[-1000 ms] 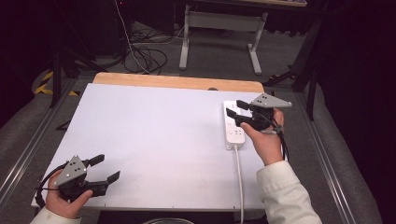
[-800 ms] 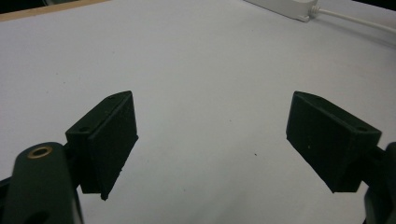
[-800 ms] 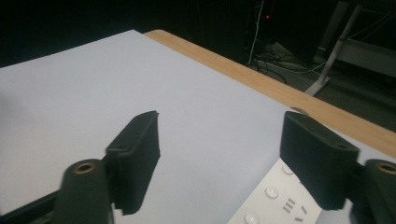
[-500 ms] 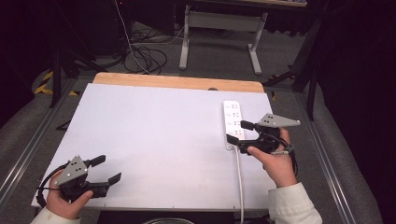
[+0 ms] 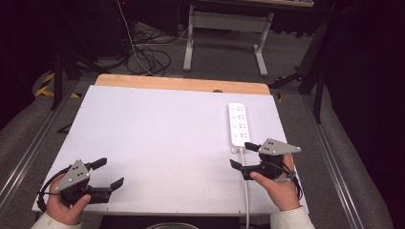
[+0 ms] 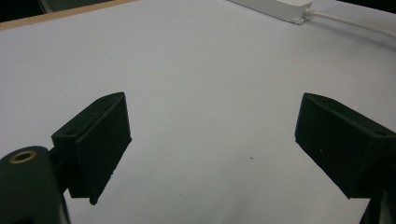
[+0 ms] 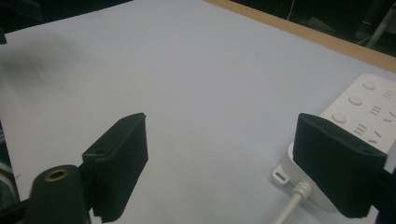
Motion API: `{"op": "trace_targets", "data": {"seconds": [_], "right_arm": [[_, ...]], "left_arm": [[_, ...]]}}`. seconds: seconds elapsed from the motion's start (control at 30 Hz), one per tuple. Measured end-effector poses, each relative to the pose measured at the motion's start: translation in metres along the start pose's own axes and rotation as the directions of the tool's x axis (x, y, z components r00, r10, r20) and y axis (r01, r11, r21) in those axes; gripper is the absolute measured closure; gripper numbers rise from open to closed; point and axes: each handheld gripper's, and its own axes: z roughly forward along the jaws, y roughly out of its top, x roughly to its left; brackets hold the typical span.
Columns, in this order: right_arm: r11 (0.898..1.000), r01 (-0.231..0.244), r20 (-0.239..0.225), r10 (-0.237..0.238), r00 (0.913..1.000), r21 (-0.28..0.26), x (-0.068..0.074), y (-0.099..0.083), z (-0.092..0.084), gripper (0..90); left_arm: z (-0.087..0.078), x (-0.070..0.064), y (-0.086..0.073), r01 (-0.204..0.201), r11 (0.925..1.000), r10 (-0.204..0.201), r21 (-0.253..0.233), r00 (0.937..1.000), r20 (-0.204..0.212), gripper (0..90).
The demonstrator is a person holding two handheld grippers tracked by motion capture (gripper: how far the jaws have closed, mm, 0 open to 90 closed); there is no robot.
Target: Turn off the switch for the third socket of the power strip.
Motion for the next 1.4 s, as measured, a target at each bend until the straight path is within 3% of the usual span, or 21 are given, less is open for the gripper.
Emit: {"op": "trace_targets", "data": {"seconds": [0.23, 0.4, 0.47, 0.53, 0.6, 0.67, 0.8, 0.87, 1.03, 1.27, 1.4], "right_arm": [[0.999, -0.047, -0.007, 0.047, 0.9989, 0.014, 0.003, -0.026, 0.007, 18.3], [0.997, -0.076, -0.073, 0.075, 0.9945, -0.018, 0.003, -0.043, 0.012, 14.6], [0.998, -0.069, -0.079, 0.067, 0.9946, -0.016, 0.003, -0.05, 0.013, 13.2], [0.998, -0.063, -0.088, 0.062, 0.9942, -0.012, 0.003, -0.056, 0.014, 12.4], [0.999, -0.048, -0.095, 0.048, 0.9943, 0.004, 0.004, -0.061, 0.016, 12.4], [0.999, -0.039, -0.095, 0.041, 0.9946, 0.024, 0.005, -0.066, 0.017, 12.5], [0.997, -0.041, -0.074, 0.046, 0.9962, 0.059, 0.008, -0.074, 0.021, 13.5], [0.998, -0.022, -0.057, 0.025, 0.9981, 0.056, 0.01, -0.079, 0.022, 13.9], [0.998, 0.001, -0.055, 0.002, 0.9985, 0.057, 0.016, -0.081, 0.02, 15.2], [0.991, 0.07, -0.057, -0.064, 0.9963, 0.112, 0.023, -0.08, 0.025, 18.9], [0.992, 0.059, -0.059, -0.052, 0.9969, 0.116, 0.023, -0.08, 0.025, 19.0]], "left_arm": [[-0.001, 0.001, 0.0, -0.009, 1.0, 0.009, 0.0, 1.0, -0.005, 9.4], [-0.001, 0.0, 0.0, 0.02, 0.9998, -0.02, -0.003, 0.9997, -0.015, 9.4], [0.0, 0.0, 0.0, 0.034, 0.9994, -0.034, -0.01, 0.9993, -0.013, 9.0], [0.0, 0.001, 0.0, 0.015, 0.9998, -0.015, -0.013, 0.9997, -0.021, 9.0], [0.001, 0.0, -0.001, 0.028, 0.9994, -0.029, -0.018, 0.9995, -0.016, 8.9], [0.001, 0.001, -0.001, 0.014, 0.9997, -0.014, -0.019, 0.9997, -0.02, 8.8], [0.001, 0.001, -0.002, 0.001, 0.9999, -0.001, -0.014, 0.9996, -0.026, 8.7], [0.001, 0.002, -0.003, -0.004, 0.9999, 0.004, -0.011, 0.9995, -0.03, 8.6], [0.0, -0.002, -0.009, 0.009, 0.9999, -0.009, -0.006, 0.9997, -0.022, 8.6], [0.002, -0.004, -0.01, -0.014, 0.9999, 0.014, 0.004, 0.9998, -0.016, 8.7], [0.002, -0.003, -0.01, -0.008, 0.9999, 0.008, -0.01, 0.9996, -0.026, 8.7]]}}
